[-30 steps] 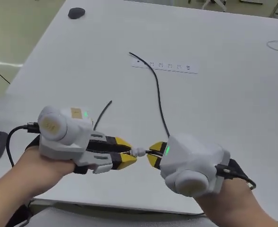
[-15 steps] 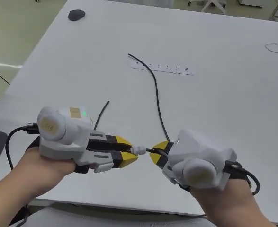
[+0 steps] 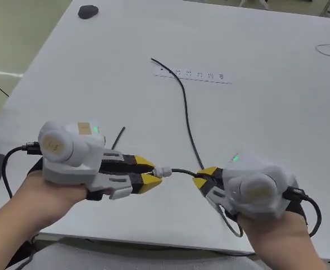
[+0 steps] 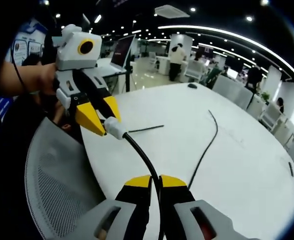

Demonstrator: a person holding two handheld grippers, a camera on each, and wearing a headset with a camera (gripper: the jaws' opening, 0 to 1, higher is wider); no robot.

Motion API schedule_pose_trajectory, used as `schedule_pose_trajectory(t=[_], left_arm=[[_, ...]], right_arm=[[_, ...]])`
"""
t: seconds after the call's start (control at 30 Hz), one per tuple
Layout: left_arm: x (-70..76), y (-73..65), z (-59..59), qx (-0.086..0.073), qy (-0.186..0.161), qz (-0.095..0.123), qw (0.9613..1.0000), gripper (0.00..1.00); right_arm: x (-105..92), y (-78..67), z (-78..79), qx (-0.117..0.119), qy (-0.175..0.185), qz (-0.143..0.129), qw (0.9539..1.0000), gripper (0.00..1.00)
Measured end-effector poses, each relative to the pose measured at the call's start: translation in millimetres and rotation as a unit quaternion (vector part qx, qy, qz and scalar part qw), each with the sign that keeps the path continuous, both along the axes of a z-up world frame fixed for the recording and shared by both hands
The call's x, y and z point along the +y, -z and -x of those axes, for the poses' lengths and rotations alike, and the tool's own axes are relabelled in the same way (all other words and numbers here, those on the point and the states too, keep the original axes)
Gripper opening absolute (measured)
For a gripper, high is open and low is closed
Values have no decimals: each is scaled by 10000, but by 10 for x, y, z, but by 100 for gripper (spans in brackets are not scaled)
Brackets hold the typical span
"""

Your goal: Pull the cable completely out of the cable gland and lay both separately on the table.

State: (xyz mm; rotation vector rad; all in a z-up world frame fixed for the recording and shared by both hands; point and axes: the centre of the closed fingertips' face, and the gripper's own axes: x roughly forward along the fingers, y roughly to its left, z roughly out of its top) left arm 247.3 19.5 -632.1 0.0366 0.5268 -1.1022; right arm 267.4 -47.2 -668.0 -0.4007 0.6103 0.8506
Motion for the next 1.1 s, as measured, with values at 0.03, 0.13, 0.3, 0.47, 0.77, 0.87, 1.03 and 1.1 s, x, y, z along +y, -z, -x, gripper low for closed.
schedule_pose_trajectory(t=[0.03, 0.13, 0.3, 0.47, 0.77, 0.87, 1.03, 1.1], left_arm=[[-1, 7, -6, -1, 7, 0, 10000, 15], [-2, 19, -15, -32, 29, -33, 10000, 15], [-9, 58, -44, 10, 49, -26, 10000, 15], [-28, 109, -50, 67, 67, -34, 9999, 15], [3, 166, -71, 160, 102, -128, 9997, 15], [16, 160, -90, 182, 76, -112, 9997, 15], [34, 147, -122, 173, 33, -90, 9998, 15], [47, 143, -138, 177, 4, -80, 9998, 15]], right_arm=[[-20, 24, -7, 61, 101, -68, 9999, 0], [-52, 66, -16, 317, 362, -317, 9983, 0], [-166, 151, -70, 483, 665, -359, 9960, 0], [-213, 243, -58, 746, 957, -448, 9916, 1], [-185, 268, -21, 794, 823, -304, 9930, 1], [-187, 223, -49, 653, 733, -259, 9948, 1], [-187, 135, -92, 431, 632, -196, 9969, 2], [-166, 83, -104, 288, 539, -210, 9979, 2]])
